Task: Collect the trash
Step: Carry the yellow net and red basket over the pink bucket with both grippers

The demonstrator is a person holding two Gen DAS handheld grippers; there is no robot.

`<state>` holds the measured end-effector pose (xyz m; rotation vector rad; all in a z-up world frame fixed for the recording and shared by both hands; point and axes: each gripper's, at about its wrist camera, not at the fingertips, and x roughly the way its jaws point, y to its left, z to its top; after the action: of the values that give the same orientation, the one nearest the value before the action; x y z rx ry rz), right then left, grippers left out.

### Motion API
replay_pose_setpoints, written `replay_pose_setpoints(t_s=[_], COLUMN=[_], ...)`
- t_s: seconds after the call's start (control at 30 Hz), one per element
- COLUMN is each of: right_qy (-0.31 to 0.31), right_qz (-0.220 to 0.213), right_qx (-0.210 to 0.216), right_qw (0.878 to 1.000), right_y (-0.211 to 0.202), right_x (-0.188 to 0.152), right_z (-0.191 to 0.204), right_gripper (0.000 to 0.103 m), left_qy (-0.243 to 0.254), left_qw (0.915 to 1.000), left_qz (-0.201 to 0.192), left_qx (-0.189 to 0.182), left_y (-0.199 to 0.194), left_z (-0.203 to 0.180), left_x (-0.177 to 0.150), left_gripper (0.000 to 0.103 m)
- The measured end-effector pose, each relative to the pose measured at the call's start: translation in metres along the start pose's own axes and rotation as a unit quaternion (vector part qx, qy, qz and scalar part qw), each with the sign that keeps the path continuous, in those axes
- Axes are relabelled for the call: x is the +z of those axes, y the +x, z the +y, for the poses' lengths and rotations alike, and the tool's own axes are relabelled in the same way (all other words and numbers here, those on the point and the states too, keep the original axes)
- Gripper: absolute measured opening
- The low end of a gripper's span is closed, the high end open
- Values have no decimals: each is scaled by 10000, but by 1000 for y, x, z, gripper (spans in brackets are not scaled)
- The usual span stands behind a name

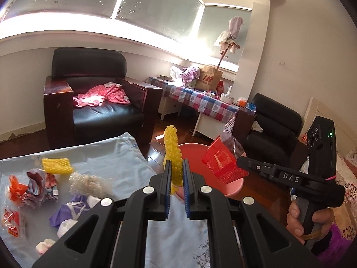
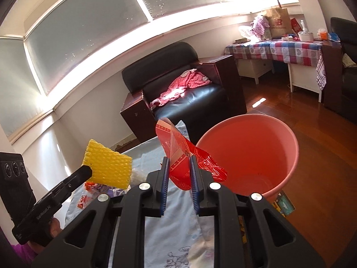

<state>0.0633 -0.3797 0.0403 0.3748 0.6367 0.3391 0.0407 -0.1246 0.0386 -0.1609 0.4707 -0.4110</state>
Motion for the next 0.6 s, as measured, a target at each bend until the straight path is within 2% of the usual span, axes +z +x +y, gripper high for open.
replay_pose_setpoints(t_s=[0.43,0.6], right_qy=[438,673], right_qz=[8,84], right_qx=[-431,-491], right_qw=[9981,9965], right_y=[13,26], right_x=[-5,-7], right_z=[-53,-69], right_gripper=[19,19], left_qy=[213,210], left_qw=[9982,9972], left_qz=[318,540], left_qx=[-453,-471], left_y=[81,112], left_z=[-43,-53], left_x=[4,-2], left_gripper=[9,9])
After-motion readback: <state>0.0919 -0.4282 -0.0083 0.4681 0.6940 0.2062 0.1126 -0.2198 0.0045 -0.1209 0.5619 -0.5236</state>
